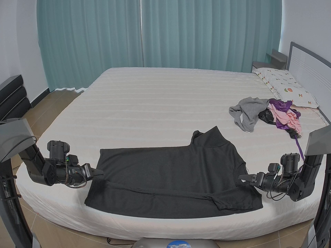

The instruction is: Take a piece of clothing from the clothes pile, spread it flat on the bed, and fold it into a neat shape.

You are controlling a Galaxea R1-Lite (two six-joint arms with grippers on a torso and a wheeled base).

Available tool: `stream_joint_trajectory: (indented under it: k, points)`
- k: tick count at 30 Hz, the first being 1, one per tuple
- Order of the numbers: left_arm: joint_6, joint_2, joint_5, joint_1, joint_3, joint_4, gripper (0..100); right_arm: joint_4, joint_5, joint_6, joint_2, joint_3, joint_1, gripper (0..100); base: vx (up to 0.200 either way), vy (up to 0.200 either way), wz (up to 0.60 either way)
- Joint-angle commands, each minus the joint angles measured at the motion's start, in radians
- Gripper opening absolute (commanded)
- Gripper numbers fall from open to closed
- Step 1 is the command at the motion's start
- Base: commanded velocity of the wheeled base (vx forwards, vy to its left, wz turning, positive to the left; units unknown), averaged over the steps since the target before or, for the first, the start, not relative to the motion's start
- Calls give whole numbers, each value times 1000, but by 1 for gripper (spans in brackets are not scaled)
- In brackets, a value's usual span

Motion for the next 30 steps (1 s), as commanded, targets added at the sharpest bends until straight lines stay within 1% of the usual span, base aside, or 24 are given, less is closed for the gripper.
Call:
stream_joint_trajectory:
  k: [1, 4, 8, 13, 19, 23, 27, 28, 30]
  points:
    - [93, 39, -82, 30, -14, -8, 100, 0, 18, 0, 0, 1, 0, 100, 0, 0, 0]
    - [126, 41, -111, 38, -17, -8, 100, 0, 21, 0, 0, 3, -2, 100, 0, 0, 0]
    - [129, 62, -126, 38, -25, -24, 100, -2, 21, 0, 0, 3, -2, 100, 0, 0, 0]
    - [126, 99, -126, 36, -19, -81, 100, -2, 21, -2, -2, 3, 0, 100, 0, 0, 0]
    - [126, 120, -123, 33, -30, -107, 100, -2, 23, -2, 0, 3, 0, 100, 0, 0, 0]
    - [116, 143, -123, 33, -25, -168, 100, -2, 23, -2, -2, 1, 2, 100, 0, 0, 0]
    - [121, 159, -122, 31, -16, -193, 100, -2, 23, -2, 0, 3, 2, 100, 0, 0, 0]
    - [124, 160, -122, 31, -16, -196, 0, -2, 23, 0, 0, 3, 2, 100, 0, 0, 0]
    - [124, 160, -122, 31, -14, -196, 0, -2, 23, -2, 0, 1, 2, 100, 0, 0, 0]
